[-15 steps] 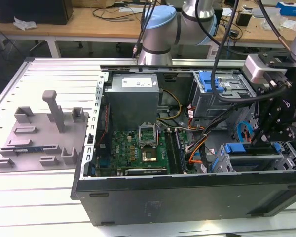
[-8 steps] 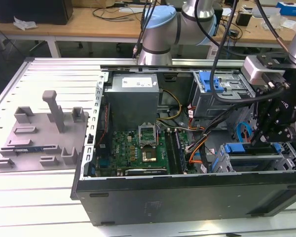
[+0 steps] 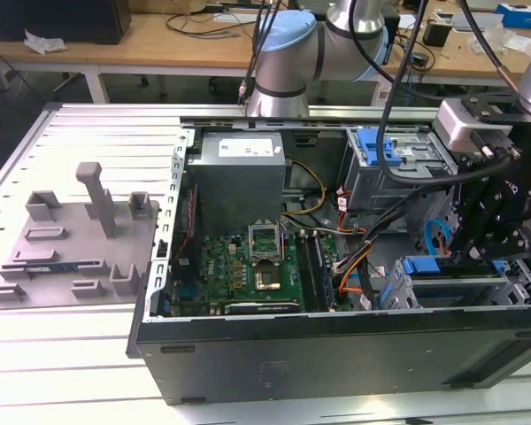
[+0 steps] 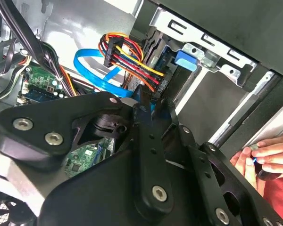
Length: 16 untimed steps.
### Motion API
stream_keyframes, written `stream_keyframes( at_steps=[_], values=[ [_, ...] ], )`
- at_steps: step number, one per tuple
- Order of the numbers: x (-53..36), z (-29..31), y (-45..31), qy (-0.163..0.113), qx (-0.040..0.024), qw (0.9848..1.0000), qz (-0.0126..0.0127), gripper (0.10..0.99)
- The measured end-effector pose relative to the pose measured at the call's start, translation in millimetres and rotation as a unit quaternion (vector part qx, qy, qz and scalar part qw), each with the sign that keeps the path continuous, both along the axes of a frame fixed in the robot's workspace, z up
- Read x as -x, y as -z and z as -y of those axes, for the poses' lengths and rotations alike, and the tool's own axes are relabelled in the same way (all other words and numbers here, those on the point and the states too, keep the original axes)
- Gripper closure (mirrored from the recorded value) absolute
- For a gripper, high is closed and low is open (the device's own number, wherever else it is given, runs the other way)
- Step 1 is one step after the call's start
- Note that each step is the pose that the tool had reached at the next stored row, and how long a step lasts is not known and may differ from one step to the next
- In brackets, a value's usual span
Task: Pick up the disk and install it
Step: 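Insert the second disk wire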
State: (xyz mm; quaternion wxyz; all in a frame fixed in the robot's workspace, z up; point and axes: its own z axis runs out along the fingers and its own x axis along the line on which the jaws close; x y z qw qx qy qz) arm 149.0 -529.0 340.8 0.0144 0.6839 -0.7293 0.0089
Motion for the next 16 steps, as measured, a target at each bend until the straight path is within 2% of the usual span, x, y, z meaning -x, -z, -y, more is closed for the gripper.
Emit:
stream_keyframes(
  at_steps=[4,6,8,10,12,13,14,16],
  values=[
    [0.7,-1.1,-9.3,0.0,0.0027,1.0,0.0,0.788],
    [1.5,-1.6,-16.8,0.0,0.0067,1.0,0.0,0.788],
    [2.8,-2.8,-28.2,0.0,0.0166,0.9999,0.0,0.788],
    [3.6,-4.2,-35.2,0.0,0.0248,0.9997,0.0,0.788],
    [5.4,-7.4,-46.7,0.0,0.0391,0.9992,0.0,0.788],
    [6.1,-8.8,-48.0,0.0,0.0448,0.999,0.0,0.788],
    [6.3,-9.7,-48.1,0.0,0.0476,0.9989,0.0,0.788],
    [6.5,-9.7,-48.1,0.0,0.0477,0.9989,0.0,0.788]
  ],
)
